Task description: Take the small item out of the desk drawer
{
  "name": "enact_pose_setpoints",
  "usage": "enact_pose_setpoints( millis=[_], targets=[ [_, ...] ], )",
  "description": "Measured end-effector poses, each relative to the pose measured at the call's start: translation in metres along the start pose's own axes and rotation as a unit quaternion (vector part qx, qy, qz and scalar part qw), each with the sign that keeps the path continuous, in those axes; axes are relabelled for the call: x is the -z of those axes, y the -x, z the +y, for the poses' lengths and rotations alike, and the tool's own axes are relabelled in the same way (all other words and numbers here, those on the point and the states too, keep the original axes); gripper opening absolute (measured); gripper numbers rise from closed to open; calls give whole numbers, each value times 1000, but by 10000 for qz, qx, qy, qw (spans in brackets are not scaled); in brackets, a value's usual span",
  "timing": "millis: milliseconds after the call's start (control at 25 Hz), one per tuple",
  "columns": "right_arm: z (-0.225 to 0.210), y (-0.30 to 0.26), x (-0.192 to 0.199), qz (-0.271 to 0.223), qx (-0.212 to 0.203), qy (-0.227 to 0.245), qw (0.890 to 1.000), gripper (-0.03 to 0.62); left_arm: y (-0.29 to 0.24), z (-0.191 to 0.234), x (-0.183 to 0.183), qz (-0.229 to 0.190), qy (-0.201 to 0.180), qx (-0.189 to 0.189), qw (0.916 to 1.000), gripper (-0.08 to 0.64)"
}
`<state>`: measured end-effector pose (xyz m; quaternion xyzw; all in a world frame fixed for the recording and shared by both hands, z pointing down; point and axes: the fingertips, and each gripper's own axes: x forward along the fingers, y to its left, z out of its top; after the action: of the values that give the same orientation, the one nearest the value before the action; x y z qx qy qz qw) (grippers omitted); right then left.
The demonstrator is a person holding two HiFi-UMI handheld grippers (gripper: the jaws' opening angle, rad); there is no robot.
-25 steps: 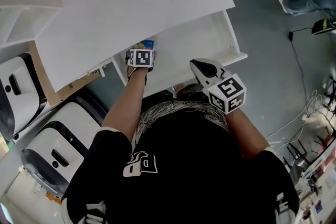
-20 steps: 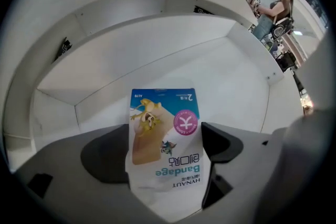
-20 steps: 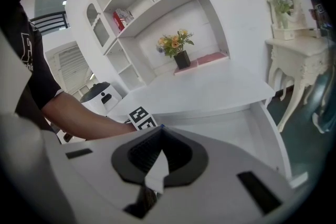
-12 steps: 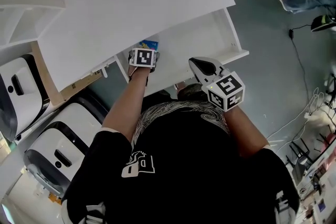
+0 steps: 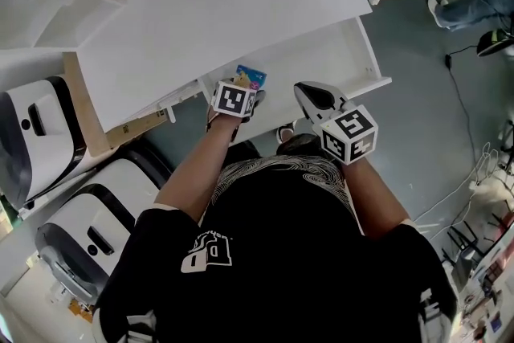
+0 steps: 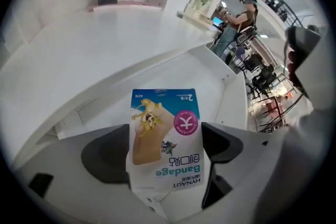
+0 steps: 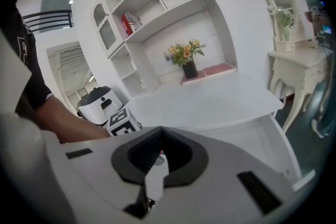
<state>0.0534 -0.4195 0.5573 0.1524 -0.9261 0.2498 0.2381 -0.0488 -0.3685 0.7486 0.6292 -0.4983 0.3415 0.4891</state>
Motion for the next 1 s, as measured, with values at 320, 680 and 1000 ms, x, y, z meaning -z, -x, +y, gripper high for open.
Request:
enact_pose_setpoints(
  millis=[320,680,1000],
  targets=[
    [46,-3,-14,-310,171,136,9993,9,64,-1,-9,-659,-317,256,9970,419],
    [93,6,-29,-612,399,276,9969,9,155,-14,-19,-1761,-394,900,9794,419],
    [143,16,-56,-1131,594,447,9908,9,245,-16,-27,-2792,-671,1199,9504,419]
  ],
)
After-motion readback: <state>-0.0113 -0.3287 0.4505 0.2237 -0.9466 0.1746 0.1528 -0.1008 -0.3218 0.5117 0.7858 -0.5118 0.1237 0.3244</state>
